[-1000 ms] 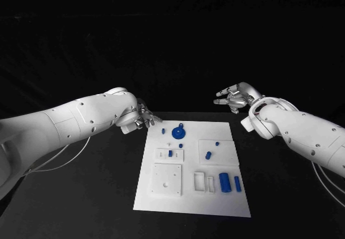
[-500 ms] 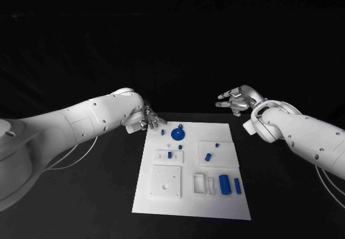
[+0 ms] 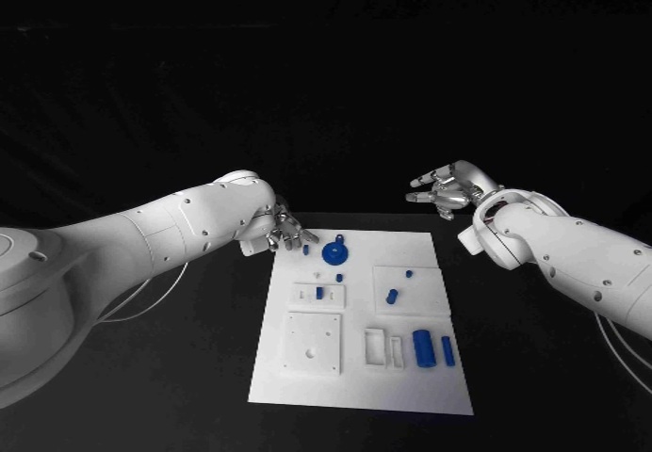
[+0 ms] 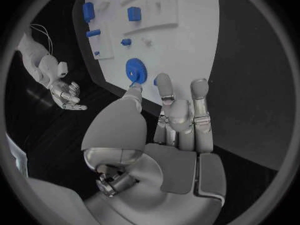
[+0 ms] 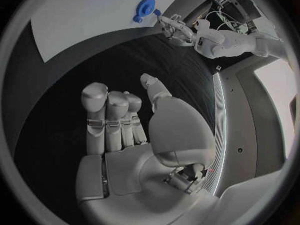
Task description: Assemble the parts on the task board
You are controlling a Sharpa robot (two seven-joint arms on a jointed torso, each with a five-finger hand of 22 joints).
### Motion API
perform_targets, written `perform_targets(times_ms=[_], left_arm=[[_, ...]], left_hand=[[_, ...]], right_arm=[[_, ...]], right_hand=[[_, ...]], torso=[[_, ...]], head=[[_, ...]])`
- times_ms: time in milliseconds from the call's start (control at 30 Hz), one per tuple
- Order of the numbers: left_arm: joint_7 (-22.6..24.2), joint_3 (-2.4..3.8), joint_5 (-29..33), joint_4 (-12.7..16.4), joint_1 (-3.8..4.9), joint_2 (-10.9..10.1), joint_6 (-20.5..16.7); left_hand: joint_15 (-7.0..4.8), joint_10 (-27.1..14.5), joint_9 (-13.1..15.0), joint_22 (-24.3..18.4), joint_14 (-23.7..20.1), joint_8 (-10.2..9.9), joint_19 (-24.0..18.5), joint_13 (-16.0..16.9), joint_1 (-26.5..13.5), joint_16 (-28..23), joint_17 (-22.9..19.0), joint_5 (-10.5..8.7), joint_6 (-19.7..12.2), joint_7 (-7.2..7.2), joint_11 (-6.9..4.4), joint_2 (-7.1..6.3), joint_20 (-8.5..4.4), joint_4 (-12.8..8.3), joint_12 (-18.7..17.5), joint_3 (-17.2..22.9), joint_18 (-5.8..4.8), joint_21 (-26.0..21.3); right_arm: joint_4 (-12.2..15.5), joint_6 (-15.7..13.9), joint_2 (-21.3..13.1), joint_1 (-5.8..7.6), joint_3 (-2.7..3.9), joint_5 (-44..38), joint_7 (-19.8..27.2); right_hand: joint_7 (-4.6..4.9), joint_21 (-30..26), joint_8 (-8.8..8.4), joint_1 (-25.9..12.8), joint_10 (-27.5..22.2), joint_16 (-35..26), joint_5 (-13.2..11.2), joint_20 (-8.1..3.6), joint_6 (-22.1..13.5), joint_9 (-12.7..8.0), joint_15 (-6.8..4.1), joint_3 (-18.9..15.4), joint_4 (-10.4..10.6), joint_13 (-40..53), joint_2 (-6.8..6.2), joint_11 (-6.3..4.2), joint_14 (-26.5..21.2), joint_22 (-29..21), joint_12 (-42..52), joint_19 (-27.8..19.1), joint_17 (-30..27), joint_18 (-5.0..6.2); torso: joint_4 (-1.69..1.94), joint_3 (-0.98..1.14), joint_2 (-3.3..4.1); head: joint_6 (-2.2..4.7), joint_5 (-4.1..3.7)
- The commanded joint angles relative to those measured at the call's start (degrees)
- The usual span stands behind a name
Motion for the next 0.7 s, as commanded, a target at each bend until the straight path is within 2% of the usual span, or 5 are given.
perform_targets(times_ms=[33,133,400,533,700], left_arm=[[1.1,0.01,0.4,-0.3,-0.11,0.3,2.1],[1.2,0.01,0.6,-0.5,-0.18,0.4,2.3],[1.1,0.01,0.9,-1.0,-0.25,0.5,2.8],[1.1,0.01,0.9,-1.1,-0.25,0.6,3.5],[1.2,0.01,1.5,-1.2,-0.26,0.6,4.0]], left_hand=[[0.07,1.6,-0.1,1.0,-0.5,0.1,-0.1,0.0,-0.1,0.3,0.0,0.44,0.0,0.06,0.42,1.23,-0.01,-1.1,-0.3,-0.4,0.01,0.1],[0.09,1.5,-0.2,1.0,-0.5,0.1,-0.1,0.0,0.0,0.2,-0.2,0.72,0.0,0.09,0.44,2.41,0.00,-2.5,-0.4,-1.2,0.02,0.2],[0.09,1.6,-0.6,1.0,-0.5,0.1,-0.1,0.0,1.6,0.3,-0.2,2.37,0.5,0.04,0.41,6.96,0.02,-6.5,-0.5,-3.3,0.00,0.1],[0.06,1.7,-0.7,1.0,-0.4,0.1,-0.1,0.0,2.4,0.4,-0.1,3.85,0.9,-0.16,0.35,8.03,0.00,-7.4,-0.5,-3.6,-0.04,0.2],[0.08,1.7,-0.8,1.0,-0.4,0.1,-0.1,0.0,2.9,0.3,-0.2,4.42,1.1,-0.23,0.32,8.65,0.01,-8.0,-0.5,-3.6,-0.10,0.2]], right_arm=[[0.2,0.3,0.0,-0.01,0.03,-0.5,0.2],[0.2,0.3,0.0,-0.01,0.03,-0.5,0.2],[0.2,0.4,0.0,-0.01,0.03,-0.5,0.2],[0.1,0.5,0.1,-0.01,0.03,-0.5,0.2],[0.1,0.5,0.2,-0.01,0.03,-0.6,0.2]], right_hand=[[0.12,-0.2,-0.14,-0.6,-0.1,-0.1,0.2,0.18,0.3,-0.1,-0.05,0.1,0.1,-0.1,-0.08,-0.12,0.0,5.1,0.0,1.5,0.0,0.63],[0.12,-0.2,-0.14,-0.6,-0.1,-0.1,0.2,0.18,0.3,-0.1,-0.05,0.1,0.1,-0.1,-0.08,-0.12,0.0,5.1,0.0,1.5,0.0,0.63],[0.10,0.0,-0.15,-0.5,0.0,-0.1,0.2,0.17,0.3,-0.1,-0.06,0.2,0.0,-0.1,-0.10,-0.14,0.0,5.1,0.1,1.5,0.0,0.62],[0.10,0.0,-0.15,-0.5,0.0,-0.1,0.2,0.17,0.3,-0.1,-0.06,0.2,0.0,-0.1,-0.10,-0.14,0.0,5.1,0.1,1.5,0.0,0.62],[0.10,0.0,-0.15,-0.5,0.0,-0.1,0.2,0.17,0.3,-0.1,-0.06,0.2,0.0,-0.1,-0.10,-0.14,0.0,5.1,0.1,1.5,0.0,0.62]], torso=[[0.03,0.06,-0.01],[0.08,0.07,-0.03],[0.14,0.05,-0.05],[0.12,0.05,-0.03],[0.12,0.02,0.03]], head=[[-0.06,-0.03],[-0.07,-0.11],[-0.16,-0.15],[-0.19,-0.07],[-0.19,-0.10]])
